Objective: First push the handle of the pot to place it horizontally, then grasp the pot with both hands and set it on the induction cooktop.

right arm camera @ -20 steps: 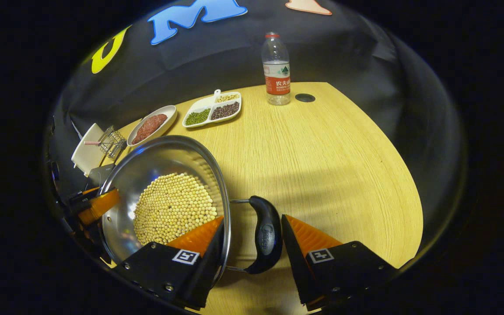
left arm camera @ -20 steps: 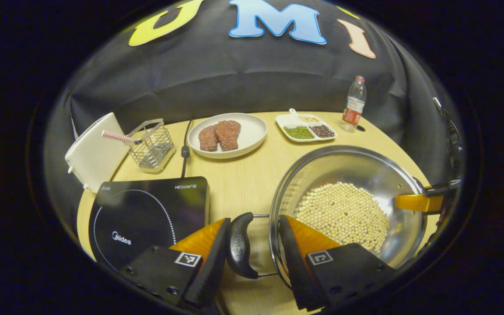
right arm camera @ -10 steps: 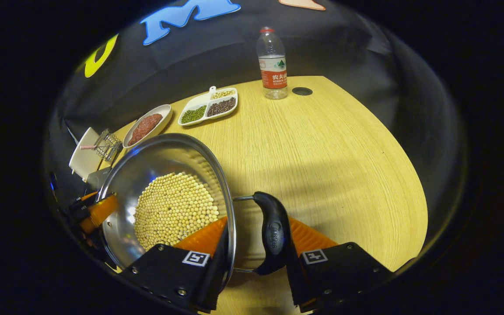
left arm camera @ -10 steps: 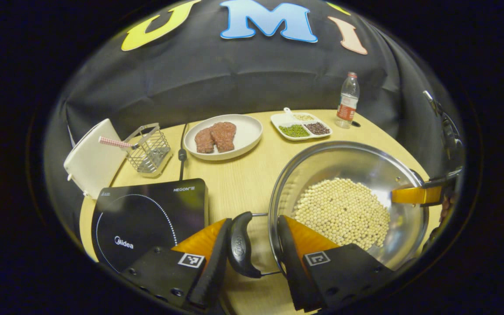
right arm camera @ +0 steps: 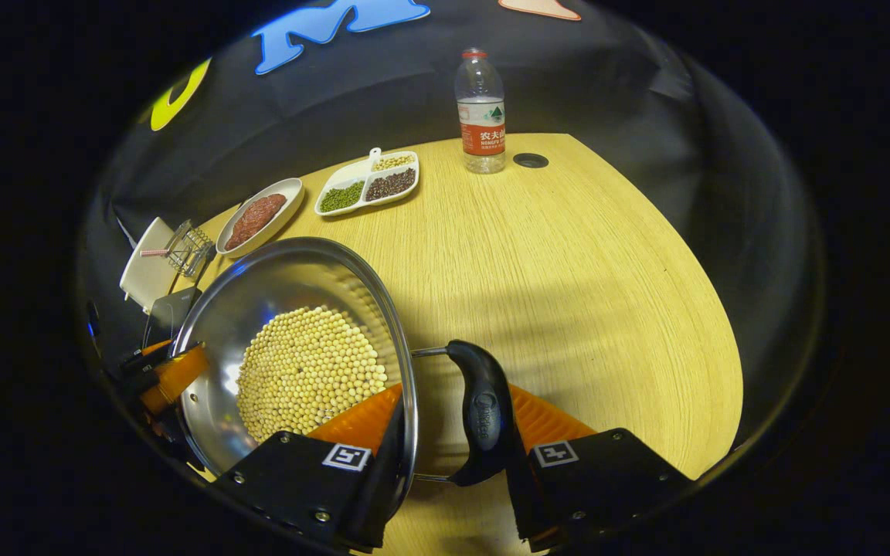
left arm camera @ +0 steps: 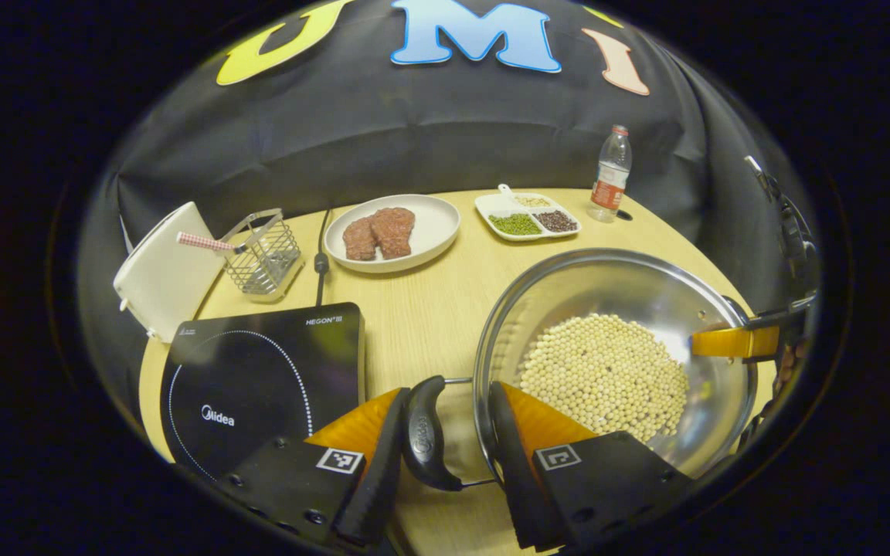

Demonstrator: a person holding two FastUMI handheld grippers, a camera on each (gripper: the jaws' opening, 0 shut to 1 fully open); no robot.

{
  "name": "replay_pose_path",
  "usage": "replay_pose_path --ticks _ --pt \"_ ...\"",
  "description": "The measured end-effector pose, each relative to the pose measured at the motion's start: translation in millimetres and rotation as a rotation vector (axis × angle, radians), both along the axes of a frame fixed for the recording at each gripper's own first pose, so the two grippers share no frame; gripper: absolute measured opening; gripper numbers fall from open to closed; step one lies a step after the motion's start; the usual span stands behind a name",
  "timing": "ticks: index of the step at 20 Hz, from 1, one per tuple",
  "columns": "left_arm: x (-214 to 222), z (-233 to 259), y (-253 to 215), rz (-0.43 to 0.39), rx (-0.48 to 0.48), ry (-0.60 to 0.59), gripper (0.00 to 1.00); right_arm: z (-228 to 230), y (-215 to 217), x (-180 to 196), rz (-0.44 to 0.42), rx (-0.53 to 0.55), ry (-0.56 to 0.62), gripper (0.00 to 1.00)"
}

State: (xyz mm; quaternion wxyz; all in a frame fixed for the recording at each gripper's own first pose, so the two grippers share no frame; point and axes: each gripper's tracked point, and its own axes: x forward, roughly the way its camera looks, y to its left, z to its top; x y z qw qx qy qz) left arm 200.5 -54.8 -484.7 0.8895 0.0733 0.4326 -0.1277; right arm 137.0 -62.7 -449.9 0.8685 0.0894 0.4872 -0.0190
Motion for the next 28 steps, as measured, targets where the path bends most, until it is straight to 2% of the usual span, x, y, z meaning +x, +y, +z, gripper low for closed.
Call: replay_pose_path --ticks 4,5,6,12,13,16,17,23,24,25,28 --pt "3 11 4 -0.006 -0.002 -0.026 0.67 8 -5 -5 0.011 0.012 0.016 0.62" --pt "3 14 6 -0.004 -0.007 -0.031 0.70 11 -8 -4 0.013 0.012 0.009 0.62" --pt "3 18 8 0.000 -0.010 -0.036 0.67 13 -9 -3 0.015 0.012 0.008 0.62" --pt "3 40 25 0.018 -0.020 -0.058 0.66 16 -13 -1 0.017 0.027 -0.017 0.62" --pt "3 41 24 0.019 -0.019 -0.058 0.63 16 -13 0 0.018 0.027 -0.019 0.62" --pt "3 42 23 0.023 -0.012 -0.063 0.63 17 -14 0 0.021 0.034 -0.022 0.62" --pt "3 41 22 0.026 -0.012 -0.063 0.66 17 -15 0 0.022 0.035 -0.021 0.62" --pt "1 40 19 0.051 -0.012 -0.060 0.66 17 -15 1 0.061 0.031 -0.016 0.62" --pt "1 40 20 0.056 -0.011 -0.059 0.70 18 -15 2 0.067 0.032 -0.016 0.62" --pt "0 40 20 0.062 -0.011 -0.058 0.66 19 -16 3 0.073 0.034 -0.017 0.62" --pt "1 40 19 0.081 -0.013 -0.057 0.67 20 -17 4 0.087 0.036 -0.015 0.62"
